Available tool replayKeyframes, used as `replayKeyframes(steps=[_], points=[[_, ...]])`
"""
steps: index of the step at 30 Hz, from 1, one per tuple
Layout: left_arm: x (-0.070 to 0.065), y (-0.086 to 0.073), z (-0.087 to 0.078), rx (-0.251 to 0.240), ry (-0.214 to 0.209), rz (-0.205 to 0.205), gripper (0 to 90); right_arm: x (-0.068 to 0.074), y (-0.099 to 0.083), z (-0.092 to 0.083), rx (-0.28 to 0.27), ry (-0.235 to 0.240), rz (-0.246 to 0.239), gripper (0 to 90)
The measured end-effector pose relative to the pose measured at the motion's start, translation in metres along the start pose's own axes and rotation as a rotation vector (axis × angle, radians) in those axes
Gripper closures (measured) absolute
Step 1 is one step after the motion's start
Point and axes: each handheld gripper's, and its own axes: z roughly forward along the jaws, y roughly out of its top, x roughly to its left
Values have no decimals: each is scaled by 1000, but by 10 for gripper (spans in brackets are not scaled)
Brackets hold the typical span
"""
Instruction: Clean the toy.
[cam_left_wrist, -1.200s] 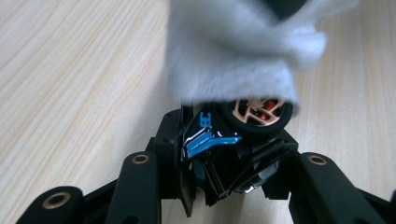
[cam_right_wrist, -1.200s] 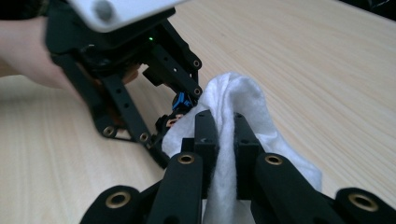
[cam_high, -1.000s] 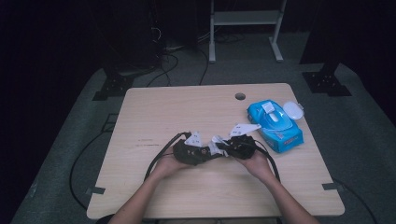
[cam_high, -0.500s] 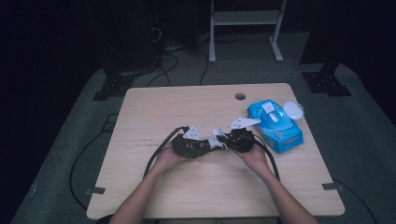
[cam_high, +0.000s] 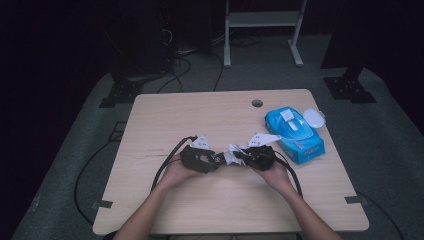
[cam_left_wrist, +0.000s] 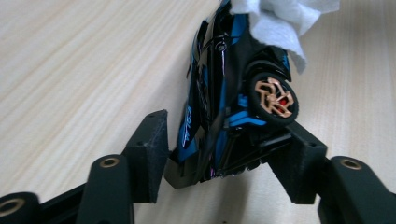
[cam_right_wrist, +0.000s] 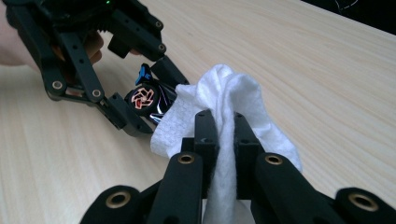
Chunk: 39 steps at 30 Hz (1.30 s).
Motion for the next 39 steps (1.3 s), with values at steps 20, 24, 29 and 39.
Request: replayKeyframes(steps=[20,24,29,39], points=[[-27,4,3,63,68,169,266,10,-21,-11,48,17,-11,836],[-32,5,2,74,84,194,246,9,-25,-12,53,26,-3,836],[-34,6,-3,58,69,204,230,6,-28,-13,52,27,11,836],[-28,2,-19,-35,36,131,198,6,-37,-10,87,22,18,835]])
